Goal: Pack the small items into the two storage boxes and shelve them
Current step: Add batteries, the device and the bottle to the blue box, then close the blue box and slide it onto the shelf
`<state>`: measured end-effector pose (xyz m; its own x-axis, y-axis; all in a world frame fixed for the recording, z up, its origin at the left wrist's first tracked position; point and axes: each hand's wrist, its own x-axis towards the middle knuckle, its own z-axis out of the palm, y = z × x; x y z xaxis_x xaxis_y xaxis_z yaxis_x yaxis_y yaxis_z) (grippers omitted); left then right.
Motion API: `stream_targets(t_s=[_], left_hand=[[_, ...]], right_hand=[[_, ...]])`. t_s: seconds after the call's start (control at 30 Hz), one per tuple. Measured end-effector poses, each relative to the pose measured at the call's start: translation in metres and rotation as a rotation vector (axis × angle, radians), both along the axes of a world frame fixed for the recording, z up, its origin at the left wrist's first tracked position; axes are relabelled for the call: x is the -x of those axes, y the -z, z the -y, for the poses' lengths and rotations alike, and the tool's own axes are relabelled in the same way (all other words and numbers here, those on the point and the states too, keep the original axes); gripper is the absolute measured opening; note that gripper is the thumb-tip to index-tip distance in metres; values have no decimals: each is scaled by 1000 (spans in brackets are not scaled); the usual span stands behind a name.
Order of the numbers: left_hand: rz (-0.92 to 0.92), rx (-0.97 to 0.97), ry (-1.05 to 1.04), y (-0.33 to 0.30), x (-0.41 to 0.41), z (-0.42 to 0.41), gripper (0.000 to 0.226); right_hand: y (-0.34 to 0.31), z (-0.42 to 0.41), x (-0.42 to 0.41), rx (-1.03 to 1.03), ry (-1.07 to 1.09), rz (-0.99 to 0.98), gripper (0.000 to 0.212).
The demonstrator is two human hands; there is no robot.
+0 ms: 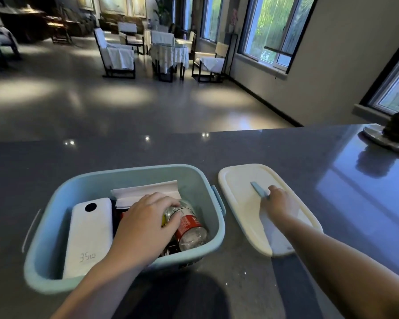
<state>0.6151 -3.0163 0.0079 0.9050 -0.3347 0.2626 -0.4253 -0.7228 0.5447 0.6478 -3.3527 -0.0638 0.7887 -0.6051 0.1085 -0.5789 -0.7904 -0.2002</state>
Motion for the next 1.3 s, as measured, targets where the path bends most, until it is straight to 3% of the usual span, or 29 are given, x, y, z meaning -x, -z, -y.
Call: stream_targets(t_s=[0.17, 0.3, 0.5, 0.63, 0.73, 0.87, 1.0, 1.23, 1.3], left_hand=[[7, 38, 44, -2, 3, -3, 19], [49, 129, 56, -7, 5, -7, 17], [128, 542, -50, -24, 23, -31, 20], [245, 644, -86, -34, 32, -61, 21], [322, 568, -93, -36, 32, -82, 20], [191, 321, -106, -17, 26, -111, 27], [68, 138, -161, 3, 22, -129, 33], [50, -34, -158, -1, 19, -119, 33], [51, -52, -105, -5, 13, -108, 37]], right_hand=[[-5, 18, 24, -80, 16, 176, 33], [-46, 14, 53, -87, -76, 331, 33], [-118, -27, 60, -87, -329, 520, 31], [-134, -103, 52, -57, -593, 551, 25], [-126, -159, 40, -114, -733, 465, 25], [-100, -216, 30, -200, -871, 339, 23], [-84, -238, 30, -275, -844, 279, 21], [-80, -248, 30, -331, -859, 176, 25], [-82, -243, 36, -436, -841, 104, 29]])
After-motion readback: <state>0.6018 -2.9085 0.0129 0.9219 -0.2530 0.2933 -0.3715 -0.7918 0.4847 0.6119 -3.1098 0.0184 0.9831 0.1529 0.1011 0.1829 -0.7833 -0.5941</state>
